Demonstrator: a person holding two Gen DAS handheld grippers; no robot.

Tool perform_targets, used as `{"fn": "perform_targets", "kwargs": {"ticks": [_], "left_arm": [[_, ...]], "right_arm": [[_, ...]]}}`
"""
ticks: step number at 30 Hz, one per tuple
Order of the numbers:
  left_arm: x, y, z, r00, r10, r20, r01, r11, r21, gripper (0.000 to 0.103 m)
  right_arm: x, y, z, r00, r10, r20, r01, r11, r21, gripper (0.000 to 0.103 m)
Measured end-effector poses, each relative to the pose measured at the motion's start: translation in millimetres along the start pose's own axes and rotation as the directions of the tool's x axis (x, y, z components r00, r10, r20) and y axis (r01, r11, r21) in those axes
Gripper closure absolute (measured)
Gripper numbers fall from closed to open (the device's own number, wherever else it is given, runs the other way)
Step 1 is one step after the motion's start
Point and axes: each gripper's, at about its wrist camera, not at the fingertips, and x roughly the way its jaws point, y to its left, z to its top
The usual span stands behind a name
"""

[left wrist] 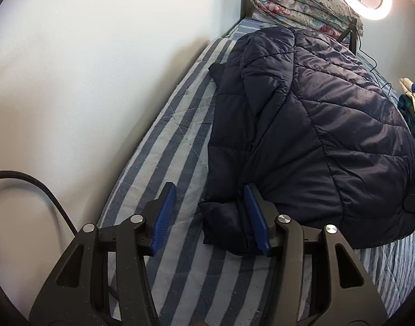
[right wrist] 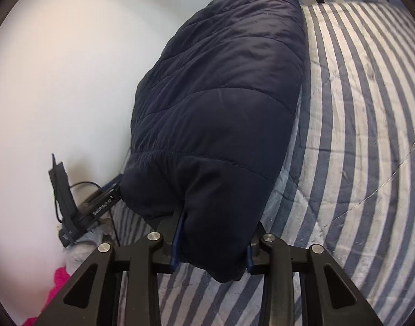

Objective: Fold large clothes

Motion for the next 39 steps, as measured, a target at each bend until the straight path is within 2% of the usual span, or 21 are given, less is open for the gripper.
{"fn": "perform_targets", "kwargs": {"ticks": [5, 10, 15, 20, 27, 28, 31, 33, 36, 39], "left_arm": [[-11, -14, -6, 1.000, -0.024, -0.013, 0.024, 0.999, 0.043, 0.055], [-27, -34, -24, 0.997, -0.072, -0.033, 0.075, 0.993, 0.091, 0.055], [-52, -70, -60, 0.990, -0.127, -0.056, 0.135, 0.975, 0.174, 0.055], [-76, -100, -94, 0.978, -0.189, -0.085, 0.203, 0.956, 0.213, 0.055], [-101, -136, -122, 0.971, -0.216, -0.099, 0.236, 0.923, 0.303, 0.055], [-103, -138, -121, 0.970, -0.221, -0.103, 0.242, 0.920, 0.307, 0.055], [-122, -135, -115, 0.961, -0.258, -0.096, 0.275, 0.917, 0.288, 0.056], [-142, -127, -104, 0.956, -0.287, -0.060, 0.292, 0.916, 0.274, 0.056], [-176, -114, -84, 0.947, -0.322, 0.014, 0.307, 0.915, 0.263, 0.056], [-198, -110, -59, 0.931, -0.360, 0.065, 0.334, 0.909, 0.248, 0.056]], "right_arm": [[-10, 12, 10, 0.999, -0.041, -0.008, 0.041, 0.999, -0.029, 0.074], [-29, 10, 0, 0.996, -0.090, -0.022, 0.089, 0.994, -0.061, 0.076], [-59, 0, -25, 0.990, -0.136, -0.041, 0.133, 0.988, -0.078, 0.077], [-91, -9, -57, 0.981, -0.189, -0.053, 0.183, 0.978, -0.096, 0.077], [-119, -20, -96, 0.973, -0.223, -0.054, 0.218, 0.972, -0.084, 0.077], [-119, -21, -98, 0.971, -0.236, -0.049, 0.231, 0.969, -0.087, 0.077], [-120, -19, -99, 0.964, -0.265, -0.034, 0.261, 0.960, -0.105, 0.063], [-128, -14, -99, 0.962, -0.273, -0.019, 0.268, 0.955, -0.125, 0.062], [-147, 5, -98, 0.951, -0.307, 0.040, 0.308, 0.931, -0.195, 0.055], [-170, 22, -91, 0.928, -0.346, 0.139, 0.371, 0.889, -0.267, 0.050]]}}
